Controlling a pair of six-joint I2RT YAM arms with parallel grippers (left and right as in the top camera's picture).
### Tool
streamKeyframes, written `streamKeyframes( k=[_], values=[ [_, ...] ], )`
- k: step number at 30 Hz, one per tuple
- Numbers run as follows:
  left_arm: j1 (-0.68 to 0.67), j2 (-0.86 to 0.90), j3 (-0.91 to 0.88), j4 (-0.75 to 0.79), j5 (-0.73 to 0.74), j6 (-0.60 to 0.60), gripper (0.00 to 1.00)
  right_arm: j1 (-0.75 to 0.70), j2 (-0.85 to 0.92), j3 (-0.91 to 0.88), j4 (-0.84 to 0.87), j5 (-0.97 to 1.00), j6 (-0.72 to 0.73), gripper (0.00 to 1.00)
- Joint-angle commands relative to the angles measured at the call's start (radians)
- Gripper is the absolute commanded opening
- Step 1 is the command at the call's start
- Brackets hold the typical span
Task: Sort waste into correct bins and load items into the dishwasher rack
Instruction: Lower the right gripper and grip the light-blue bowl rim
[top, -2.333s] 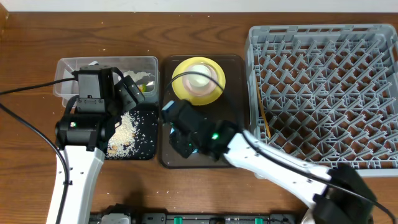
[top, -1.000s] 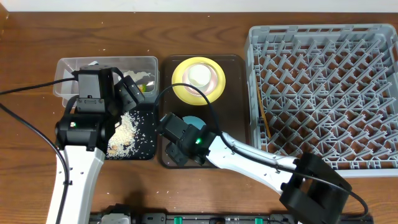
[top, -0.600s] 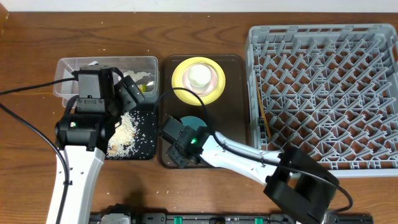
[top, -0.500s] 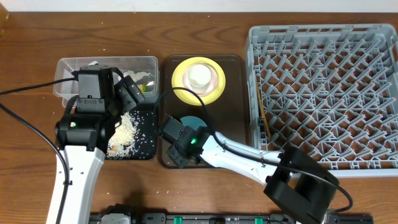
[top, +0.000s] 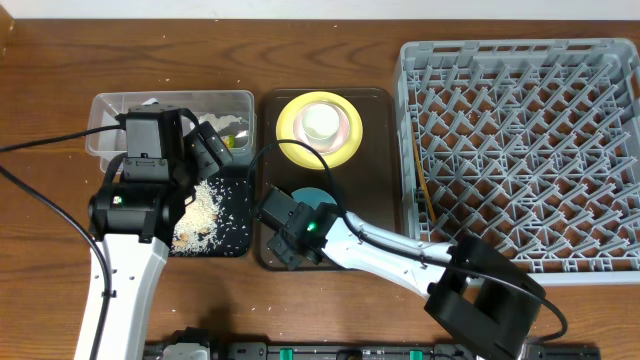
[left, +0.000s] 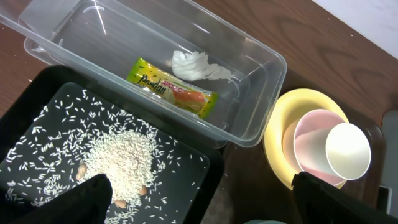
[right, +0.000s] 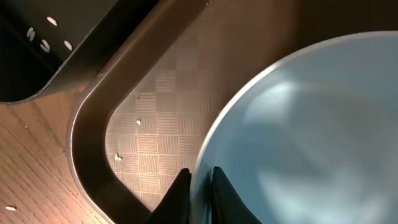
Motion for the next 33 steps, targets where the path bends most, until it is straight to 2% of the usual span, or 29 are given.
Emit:
streamKeyframes(
  k=[1, 5, 10, 14, 33],
  values=[
    [0.004, -0.004, 0.013, 0.0, -0.005, 0.006, 0.95, -0.002, -0.009, 0.016, -0.001, 0.006, -0.002, 0.07],
    [0.004, -0.004, 0.013, 0.0, -0.005, 0.006, 0.95, -0.006, -0.011, 0.041, -0.005, 0.006, -0.002, 0.01],
    [0.004, -0.004, 0.013, 0.0, -0.005, 0.006, 0.95, -0.016, -0.016, 0.075, -0.042, 0.006, -0.002, 0.01],
    [0.004, -0.004, 0.013, 0.0, -0.005, 0.006, 0.95, -0.02, -0.02, 0.079, -0.078, 0.005, -0.002, 0.06],
    [0.004, -0.004, 0.013, 0.0, -0.005, 0.006, 0.95, -0.018, -0.02, 0.079, -0.119, 0.006, -0.017, 0.09]
  ],
)
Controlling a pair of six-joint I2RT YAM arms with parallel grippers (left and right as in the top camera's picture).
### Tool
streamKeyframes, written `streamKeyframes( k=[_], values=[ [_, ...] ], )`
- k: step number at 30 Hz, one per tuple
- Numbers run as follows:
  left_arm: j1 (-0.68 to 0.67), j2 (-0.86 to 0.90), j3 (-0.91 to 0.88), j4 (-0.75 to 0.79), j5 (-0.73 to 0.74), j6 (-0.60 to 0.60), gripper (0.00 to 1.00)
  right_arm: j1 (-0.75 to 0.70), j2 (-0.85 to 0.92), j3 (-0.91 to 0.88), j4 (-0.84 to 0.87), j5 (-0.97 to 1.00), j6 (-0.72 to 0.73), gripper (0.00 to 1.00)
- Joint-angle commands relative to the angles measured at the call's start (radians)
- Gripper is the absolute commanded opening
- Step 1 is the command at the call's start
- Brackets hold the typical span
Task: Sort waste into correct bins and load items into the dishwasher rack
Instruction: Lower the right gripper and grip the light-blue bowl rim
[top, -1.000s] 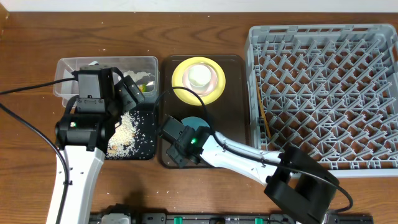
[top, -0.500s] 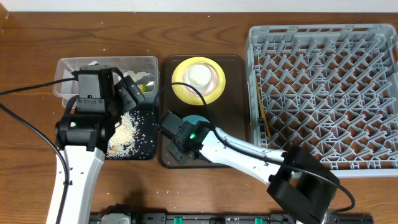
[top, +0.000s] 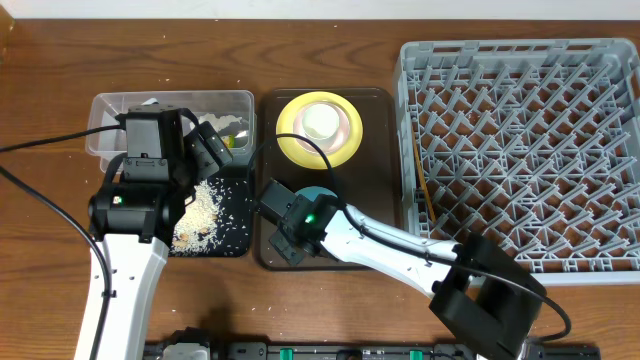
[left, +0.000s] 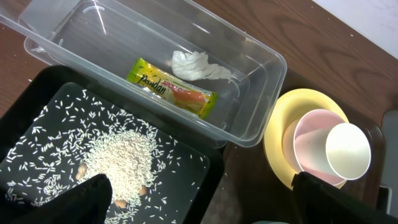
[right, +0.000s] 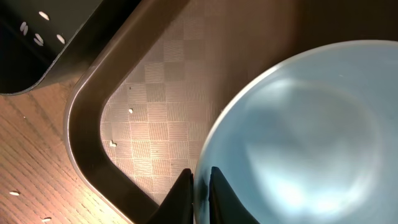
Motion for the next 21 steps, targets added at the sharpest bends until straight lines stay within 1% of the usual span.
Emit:
streamKeyframes(
  k=[1, 21],
  values=[
    [0.004, -0.004, 0.013, 0.0, -0.005, 0.006, 0.95, -0.003, -0.019, 0.014, -0.003, 0.0, -0.013, 0.09],
    [0.004, -0.004, 0.013, 0.0, -0.005, 0.006, 0.95, 0.0, -0.019, 0.012, -0.053, 0.005, -0.035, 0.11]
  ],
)
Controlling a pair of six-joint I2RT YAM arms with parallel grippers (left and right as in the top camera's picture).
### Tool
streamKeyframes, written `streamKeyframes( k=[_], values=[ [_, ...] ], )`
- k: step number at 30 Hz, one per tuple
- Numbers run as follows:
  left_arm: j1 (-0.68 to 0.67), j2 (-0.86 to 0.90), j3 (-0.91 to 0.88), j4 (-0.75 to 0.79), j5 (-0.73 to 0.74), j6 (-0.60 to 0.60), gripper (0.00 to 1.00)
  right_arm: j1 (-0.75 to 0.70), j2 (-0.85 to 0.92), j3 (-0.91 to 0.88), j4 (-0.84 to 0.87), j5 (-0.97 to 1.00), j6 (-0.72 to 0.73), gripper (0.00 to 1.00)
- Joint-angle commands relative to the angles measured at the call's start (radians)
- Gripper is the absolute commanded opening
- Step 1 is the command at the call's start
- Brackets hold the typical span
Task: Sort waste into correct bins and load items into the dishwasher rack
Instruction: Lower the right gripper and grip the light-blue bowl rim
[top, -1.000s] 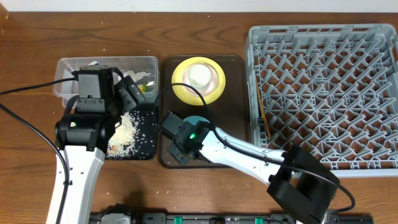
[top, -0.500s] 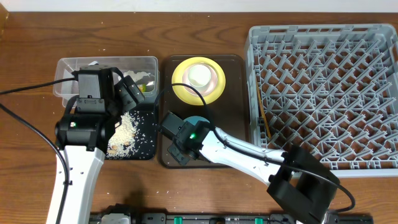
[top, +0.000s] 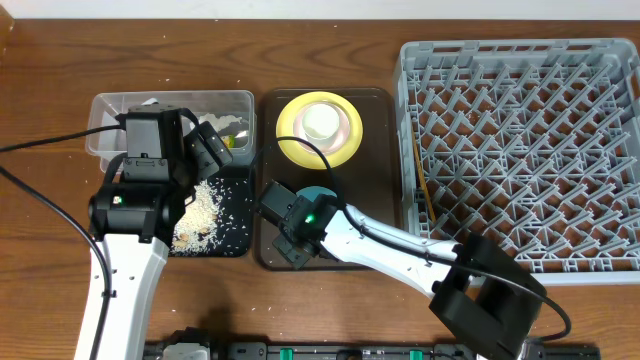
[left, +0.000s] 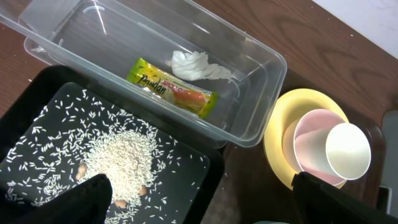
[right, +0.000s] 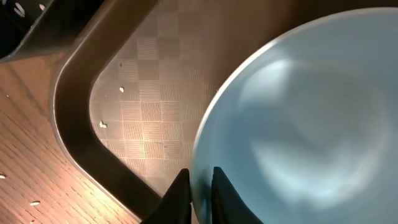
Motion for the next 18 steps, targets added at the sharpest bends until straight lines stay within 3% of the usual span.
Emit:
streamKeyframes(
  k=[1, 6, 18],
  values=[
    [0.004, -0.004, 0.013, 0.0, -0.005, 0.006, 0.95, 0.0, -0.019, 0.012, -0.003, 0.004, -0.014, 0.11],
    [0.004, -0.004, 0.013, 0.0, -0.005, 0.006, 0.95, 0.0, -0.019, 0.012, -0.003, 0.054, -0.014, 0.01],
    [0.004, -0.004, 0.013, 0.0, -0.005, 0.006, 0.95, -0.015, -0.122, 0.026, -0.021, 0.068, -0.014, 0.01]
  ],
)
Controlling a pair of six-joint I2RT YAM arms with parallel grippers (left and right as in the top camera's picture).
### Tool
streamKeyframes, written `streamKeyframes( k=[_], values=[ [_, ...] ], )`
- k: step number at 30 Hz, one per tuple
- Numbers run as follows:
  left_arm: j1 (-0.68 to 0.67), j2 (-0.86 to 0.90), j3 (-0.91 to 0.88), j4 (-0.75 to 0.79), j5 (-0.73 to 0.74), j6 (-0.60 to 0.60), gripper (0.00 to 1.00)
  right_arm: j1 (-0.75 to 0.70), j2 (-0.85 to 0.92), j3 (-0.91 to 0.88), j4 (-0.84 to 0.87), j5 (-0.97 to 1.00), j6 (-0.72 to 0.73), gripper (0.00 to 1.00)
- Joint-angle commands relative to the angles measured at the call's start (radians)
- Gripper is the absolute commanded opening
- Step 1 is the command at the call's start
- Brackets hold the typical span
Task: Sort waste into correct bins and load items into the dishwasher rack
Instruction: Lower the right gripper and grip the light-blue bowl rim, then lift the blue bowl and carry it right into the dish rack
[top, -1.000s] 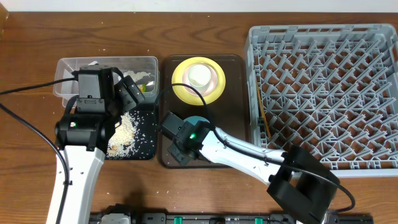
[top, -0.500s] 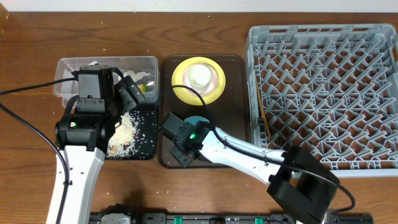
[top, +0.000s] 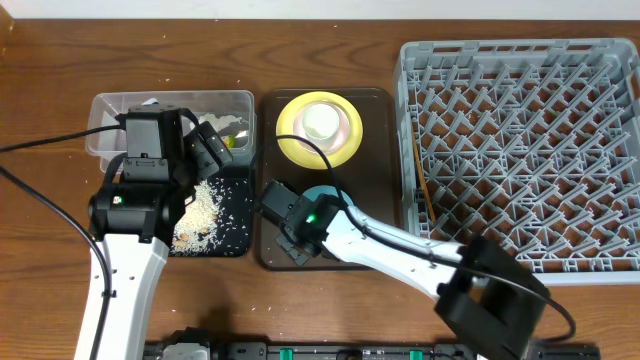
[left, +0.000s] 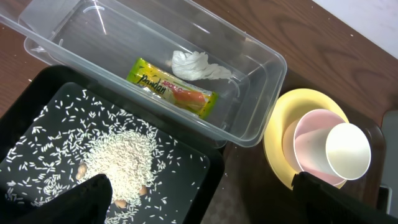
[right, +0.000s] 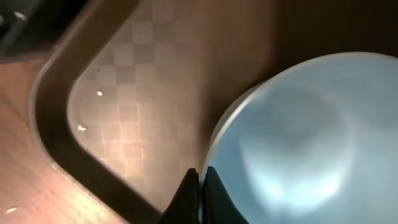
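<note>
A light blue bowl (top: 320, 194) sits in the brown tray (top: 273, 110), below a yellow plate (top: 290, 140) that carries a pink cup and a white cup (top: 321, 122). My right gripper (right: 199, 184) is shut on the bowl's left rim (right: 217, 140), its two fingers nearly touching. In the overhead view, the right gripper (top: 298, 228) is at the tray's lower left. My left gripper (left: 205, 208) hangs open above the black tray of rice (left: 118, 155) and the clear bin (left: 261, 68), which holds a green-orange wrapper (left: 173, 88) and a white tissue (left: 198, 66).
The grey dishwasher rack (top: 520, 150) fills the right side, with a thin yellow stick (top: 419, 180) along its left wall. The black tray (top: 238, 215) and the clear bin (top: 110, 118) lie left of the brown tray. Bare wooden table runs along the front.
My right gripper's fingers have come closer together on the bowl's rim. In the right wrist view the tray floor looks blurred and the bowl has shifted right and down. The left arm is unchanged.
Throughout, my right gripper straddled the blue bowl's left rim in the brown tray, shifting slightly from moment to moment. Now it pinches the rim tightly. My left gripper stayed open over the black tray and clear bin the whole time.
</note>
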Motion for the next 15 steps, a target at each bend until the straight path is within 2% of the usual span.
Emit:
streamKeyframes(
  k=[1, 4, 8, 12, 15],
  values=[
    [0.004, -0.004, 0.013, 0.0, -0.005, 0.006, 0.95, -0.025, -0.129, 0.025, -0.013, -0.003, -0.005, 0.01],
    [0.004, -0.004, 0.013, 0.0, -0.005, 0.006, 0.95, -0.07, -0.236, 0.025, -0.037, -0.023, -0.005, 0.01],
    [0.004, -0.004, 0.013, 0.0, -0.005, 0.006, 0.96, -0.193, -0.389, 0.025, -0.04, -0.153, -0.044, 0.01],
    [0.004, -0.004, 0.013, 0.0, -0.005, 0.006, 0.95, -0.413, -0.508, 0.025, -0.019, -0.369, -0.109, 0.01],
    [0.004, -0.004, 0.013, 0.0, -0.005, 0.006, 0.95, -0.639, -0.541, 0.025, 0.031, -0.626, -0.142, 0.01]
  ],
)
